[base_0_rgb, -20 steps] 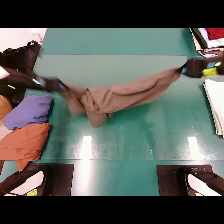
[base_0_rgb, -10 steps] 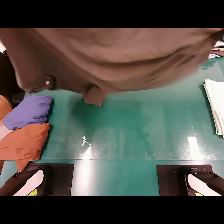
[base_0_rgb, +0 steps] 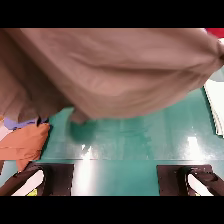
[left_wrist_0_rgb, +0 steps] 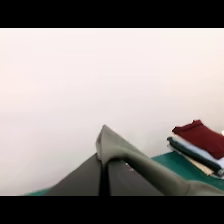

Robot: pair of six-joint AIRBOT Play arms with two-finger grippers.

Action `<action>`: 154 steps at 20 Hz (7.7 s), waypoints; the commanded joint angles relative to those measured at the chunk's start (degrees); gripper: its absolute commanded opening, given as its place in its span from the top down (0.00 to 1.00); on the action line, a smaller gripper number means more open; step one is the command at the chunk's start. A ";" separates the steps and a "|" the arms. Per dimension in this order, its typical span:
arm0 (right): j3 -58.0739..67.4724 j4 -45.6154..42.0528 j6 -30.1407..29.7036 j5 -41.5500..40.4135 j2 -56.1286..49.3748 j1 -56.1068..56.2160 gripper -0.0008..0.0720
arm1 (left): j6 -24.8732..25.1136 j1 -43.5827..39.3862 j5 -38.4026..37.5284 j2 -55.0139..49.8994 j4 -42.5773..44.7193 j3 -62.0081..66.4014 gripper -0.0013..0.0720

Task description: Fold the shirts.

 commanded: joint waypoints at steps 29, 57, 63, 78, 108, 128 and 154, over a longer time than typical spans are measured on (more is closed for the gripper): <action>-4.90 -0.98 -1.97 -16.70 -34.71 -1.16 0.46 | -6.27 -6.86 -14.67 -47.56 6.64 -8.37 0.41; -27.19 2.25 -7.63 -19.63 -13.62 -7.37 0.54 | -13.27 0.66 -4.63 1.07 20.65 -89.15 0.07; -27.19 2.43 -7.63 -19.65 -13.64 -7.37 0.54 | -13.25 -3.17 6.01 0.70 15.52 -92.43 0.07; -46.18 5.09 -13.03 -11.23 -15.08 -24.50 0.25 | -10.23 -4.70 0.37 1.46 13.75 -76.65 0.95; -4.33 17.94 -19.37 -21.64 5.29 -23.12 0.96 | -9.64 -4.70 -4.48 17.16 15.85 -17.70 0.95; 0.50 2.80 -10.99 -2.82 -21.18 -19.21 0.96 | -8.61 -4.72 -14.32 -3.74 8.02 -35.04 0.95; -15.47 -5.49 -10.25 -19.02 -38.66 -10.47 0.46 | -3.17 -7.13 -8.63 -32.96 16.37 -48.33 0.33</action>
